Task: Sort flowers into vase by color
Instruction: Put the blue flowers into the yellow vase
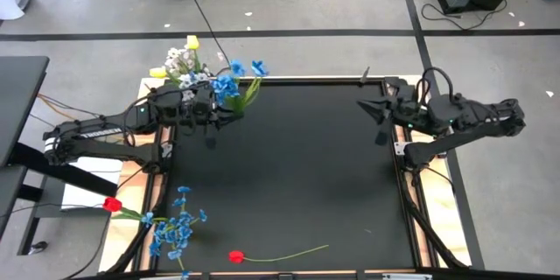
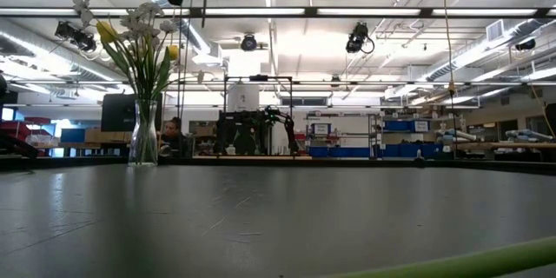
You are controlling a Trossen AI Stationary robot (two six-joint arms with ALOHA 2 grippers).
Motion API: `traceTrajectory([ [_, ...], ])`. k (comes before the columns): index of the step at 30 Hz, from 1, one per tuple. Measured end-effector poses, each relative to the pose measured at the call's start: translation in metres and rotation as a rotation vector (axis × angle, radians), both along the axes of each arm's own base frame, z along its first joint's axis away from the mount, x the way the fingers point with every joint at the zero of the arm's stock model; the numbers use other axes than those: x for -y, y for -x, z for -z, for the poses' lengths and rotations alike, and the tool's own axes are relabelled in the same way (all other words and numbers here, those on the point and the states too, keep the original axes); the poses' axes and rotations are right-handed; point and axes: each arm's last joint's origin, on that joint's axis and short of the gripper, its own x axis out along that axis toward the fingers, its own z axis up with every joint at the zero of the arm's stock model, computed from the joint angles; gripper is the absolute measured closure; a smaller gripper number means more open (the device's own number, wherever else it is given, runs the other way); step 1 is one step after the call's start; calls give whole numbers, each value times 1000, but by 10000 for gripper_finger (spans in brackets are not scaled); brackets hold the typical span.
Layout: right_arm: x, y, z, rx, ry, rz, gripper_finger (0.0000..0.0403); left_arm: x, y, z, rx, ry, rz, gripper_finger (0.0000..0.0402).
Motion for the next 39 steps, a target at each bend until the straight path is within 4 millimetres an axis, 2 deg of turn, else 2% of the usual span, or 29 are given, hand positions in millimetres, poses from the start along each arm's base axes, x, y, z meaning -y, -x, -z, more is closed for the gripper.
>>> traceTrajectory([
  [5, 6, 11, 29, -106, 28, 22, 368, 3, 3, -2, 9, -36, 5, 383],
  [7, 5, 12, 35, -104, 17, 13, 370, 3, 4, -3, 15, -60, -6, 383],
  [10, 4, 13, 39, -125, 91, -50, 381, 2, 7, -5, 18, -64, -45, 381],
  [16, 1, 28, 40, -38, 251, -208, 394, 2, 8, -5, 21, -69, -71, 379],
  [22, 6, 57, 60, 69, 283, -226, 398, 2, 9, -2, -10, -56, -70, 378],
  [28, 8, 75, 79, 121, 377, -293, 398, 2, 11, -1, -32, -52, -70, 378],
  [35, 12, 91, 107, 202, 341, -256, 400, 3, 14, -2, -26, -69, -69, 377],
  [39, 11, 85, 118, 166, 330, -270, 400, 3, 14, -2, -27, -79, -70, 377],
])
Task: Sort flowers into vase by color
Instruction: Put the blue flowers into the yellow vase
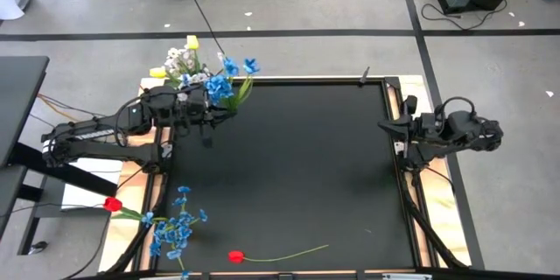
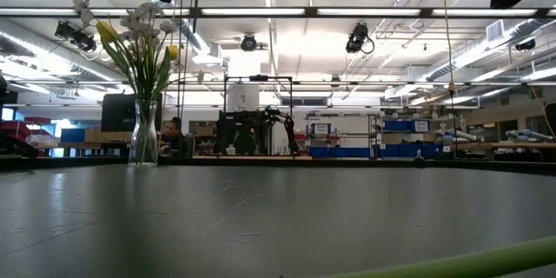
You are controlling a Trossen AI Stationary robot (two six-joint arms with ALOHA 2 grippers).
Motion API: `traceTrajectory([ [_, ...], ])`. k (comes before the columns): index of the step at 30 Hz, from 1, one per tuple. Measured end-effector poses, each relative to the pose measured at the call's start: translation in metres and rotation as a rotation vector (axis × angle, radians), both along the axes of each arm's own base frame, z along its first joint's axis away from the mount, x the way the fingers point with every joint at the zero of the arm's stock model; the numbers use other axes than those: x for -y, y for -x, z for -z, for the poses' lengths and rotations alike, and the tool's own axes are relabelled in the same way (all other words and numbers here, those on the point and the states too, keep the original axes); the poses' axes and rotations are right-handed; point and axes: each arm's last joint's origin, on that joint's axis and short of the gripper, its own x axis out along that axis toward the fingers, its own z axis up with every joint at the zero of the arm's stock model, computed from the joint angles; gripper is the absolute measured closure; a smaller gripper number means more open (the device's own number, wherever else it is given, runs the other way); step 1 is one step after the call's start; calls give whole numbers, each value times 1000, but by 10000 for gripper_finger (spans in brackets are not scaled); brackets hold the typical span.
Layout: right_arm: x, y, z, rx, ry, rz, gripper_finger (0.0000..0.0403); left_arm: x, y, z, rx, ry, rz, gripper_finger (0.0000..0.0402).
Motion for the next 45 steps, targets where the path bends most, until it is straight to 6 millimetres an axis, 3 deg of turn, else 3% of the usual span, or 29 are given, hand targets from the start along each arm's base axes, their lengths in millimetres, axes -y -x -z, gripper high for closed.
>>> traceTrajectory([
  [16, -6, -21, 31, 22, -70, -62, 399, -3, 1, 0, -3, -6, -19, 377],
  [28, -6, -21, 32, 17, -72, -62, 392, -2, 1, 0, -2, -3, 23, 377],
  [38, -7, -36, 67, -30, -147, -14, 396, -1, 1, 0, -7, -48, 28, 377],
  [45, -6, -38, 71, -25, -141, 9, 395, -1, 5, 1, -31, -45, 29, 377],
])
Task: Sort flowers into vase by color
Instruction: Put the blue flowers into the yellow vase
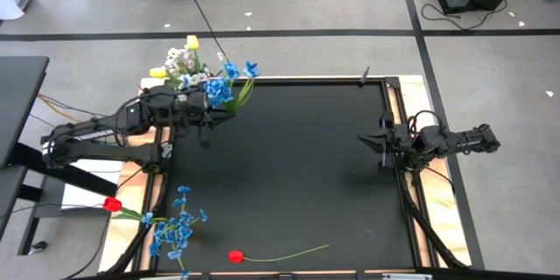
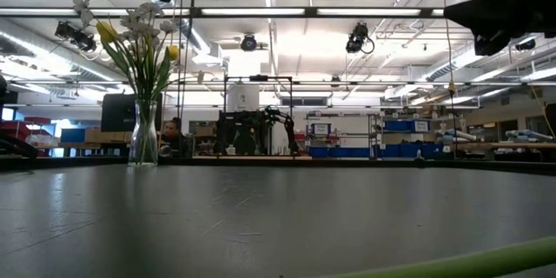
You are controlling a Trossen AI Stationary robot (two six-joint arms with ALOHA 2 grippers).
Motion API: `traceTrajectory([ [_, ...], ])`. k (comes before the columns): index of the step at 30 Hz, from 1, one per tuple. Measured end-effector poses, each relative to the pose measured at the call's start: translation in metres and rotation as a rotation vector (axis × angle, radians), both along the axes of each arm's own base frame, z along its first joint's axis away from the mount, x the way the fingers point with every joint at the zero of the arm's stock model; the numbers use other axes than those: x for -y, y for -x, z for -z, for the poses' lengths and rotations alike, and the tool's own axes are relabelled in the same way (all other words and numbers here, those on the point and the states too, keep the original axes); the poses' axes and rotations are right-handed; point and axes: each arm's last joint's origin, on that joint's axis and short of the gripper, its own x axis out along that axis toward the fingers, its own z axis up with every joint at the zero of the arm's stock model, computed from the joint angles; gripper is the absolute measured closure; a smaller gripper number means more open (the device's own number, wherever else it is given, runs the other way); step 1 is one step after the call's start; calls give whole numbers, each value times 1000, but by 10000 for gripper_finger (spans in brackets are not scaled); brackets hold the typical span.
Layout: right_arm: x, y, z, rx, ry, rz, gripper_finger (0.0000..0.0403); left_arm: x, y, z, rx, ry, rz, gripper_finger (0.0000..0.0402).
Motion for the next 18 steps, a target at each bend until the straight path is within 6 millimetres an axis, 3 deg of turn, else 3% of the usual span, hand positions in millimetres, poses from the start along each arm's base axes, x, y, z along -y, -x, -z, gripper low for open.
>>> traceTrajectory([
  [7, 0, 0, 0, 0, 1, 0, 394, 7, 28, -4, -4, 6, 0, 384],
  [14, 0, 0, 0, 0, 1, 0, 394, 19, 76, -8, 30, -93, 17, 384],
  [18, 0, 0, 0, 0, 1, 0, 394, 29, 104, -7, 55, -165, 123, 384],
])
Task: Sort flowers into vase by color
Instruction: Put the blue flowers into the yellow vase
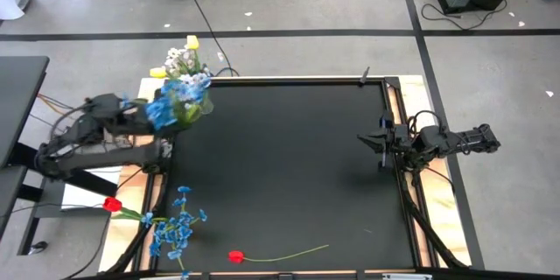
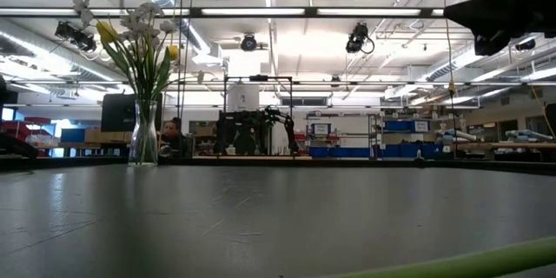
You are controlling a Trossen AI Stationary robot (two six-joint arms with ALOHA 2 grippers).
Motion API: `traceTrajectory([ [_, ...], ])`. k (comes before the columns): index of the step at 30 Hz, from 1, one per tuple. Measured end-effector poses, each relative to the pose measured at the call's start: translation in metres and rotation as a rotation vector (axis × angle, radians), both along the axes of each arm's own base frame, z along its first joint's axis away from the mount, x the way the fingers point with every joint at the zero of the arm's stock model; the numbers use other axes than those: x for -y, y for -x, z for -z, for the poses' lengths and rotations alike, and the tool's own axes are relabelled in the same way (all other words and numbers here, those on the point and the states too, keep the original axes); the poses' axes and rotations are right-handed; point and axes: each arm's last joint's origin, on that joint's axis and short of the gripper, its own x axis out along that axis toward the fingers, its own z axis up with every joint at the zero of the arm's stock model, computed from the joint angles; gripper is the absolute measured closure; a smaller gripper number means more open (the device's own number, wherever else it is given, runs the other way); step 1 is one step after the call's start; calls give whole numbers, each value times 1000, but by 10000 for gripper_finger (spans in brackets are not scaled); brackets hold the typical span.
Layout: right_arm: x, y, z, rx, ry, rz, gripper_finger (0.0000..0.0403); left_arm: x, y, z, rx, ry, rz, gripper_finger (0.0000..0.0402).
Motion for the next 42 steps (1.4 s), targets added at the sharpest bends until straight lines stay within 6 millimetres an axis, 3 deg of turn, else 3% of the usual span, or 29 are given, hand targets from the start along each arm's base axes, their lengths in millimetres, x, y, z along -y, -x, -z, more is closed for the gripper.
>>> traceTrajectory([
  [9, 0, 0, 0, 0, 0, 0, 394, 26, 59, 15, 45, 43, 446, 384],
  [15, 0, 0, 0, 0, 0, 0, 393, 38, 81, 22, 28, 101, 779, 384],
  [20, 0, 0, 0, 0, 0, 0, 392, 41, 86, 28, -6, 126, 865, 384],
  [31, 0, 0, 0, 0, 0, -1, 382, 37, 64, 59, -70, 190, 847, 384],
  [36, 0, 0, 0, 1, 0, -1, 382, 38, 64, 59, -70, 193, 902, 384],
  [40, 0, 0, 0, 0, 0, -1, 383, 41, 70, 57, -72, 194, 1098, 384],
  [42, 0, 0, 0, 1, 0, -1, 382, 41, 69, 55, -46, 157, 1079, 384],
])
